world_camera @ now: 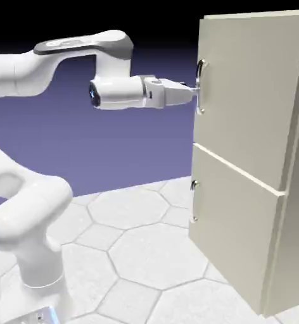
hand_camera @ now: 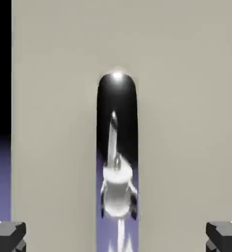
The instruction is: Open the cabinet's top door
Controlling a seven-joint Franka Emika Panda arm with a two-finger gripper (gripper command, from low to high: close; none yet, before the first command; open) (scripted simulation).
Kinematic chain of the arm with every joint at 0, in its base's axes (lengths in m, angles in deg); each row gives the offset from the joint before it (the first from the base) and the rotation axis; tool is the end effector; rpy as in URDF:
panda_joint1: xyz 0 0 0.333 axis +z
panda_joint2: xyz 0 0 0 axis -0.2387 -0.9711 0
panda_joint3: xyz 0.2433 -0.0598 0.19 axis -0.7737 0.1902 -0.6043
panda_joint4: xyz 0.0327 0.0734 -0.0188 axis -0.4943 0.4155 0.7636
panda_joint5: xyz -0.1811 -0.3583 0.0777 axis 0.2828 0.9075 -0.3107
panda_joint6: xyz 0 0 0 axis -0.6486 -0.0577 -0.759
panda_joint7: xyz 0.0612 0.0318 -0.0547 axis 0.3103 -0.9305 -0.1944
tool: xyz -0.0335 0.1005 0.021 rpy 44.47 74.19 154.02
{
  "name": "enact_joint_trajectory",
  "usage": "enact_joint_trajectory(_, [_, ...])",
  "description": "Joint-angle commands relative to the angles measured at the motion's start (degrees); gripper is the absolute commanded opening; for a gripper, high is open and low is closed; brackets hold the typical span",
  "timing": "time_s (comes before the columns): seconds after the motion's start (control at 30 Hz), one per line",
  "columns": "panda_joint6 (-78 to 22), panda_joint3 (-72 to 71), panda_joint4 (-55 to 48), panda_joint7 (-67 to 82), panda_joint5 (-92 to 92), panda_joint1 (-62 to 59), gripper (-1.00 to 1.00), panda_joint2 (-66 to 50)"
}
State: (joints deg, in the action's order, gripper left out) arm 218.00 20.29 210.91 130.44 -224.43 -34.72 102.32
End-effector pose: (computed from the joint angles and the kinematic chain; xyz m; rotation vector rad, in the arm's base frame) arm 0.4223 0.0918 0.5832 -1.7560 0.7789 -1.7922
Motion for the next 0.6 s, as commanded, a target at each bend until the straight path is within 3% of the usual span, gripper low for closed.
enact_joint_trajectory(0.0, [0.0, 0.0, 0.0, 0.0, 0.0, 0.0, -1.0, 0.0])
enact_joint_trajectory(0.57, [-11.7, 29.1, 21.7, -8.0, 26.0, 33.0, -1.0, 8.2])
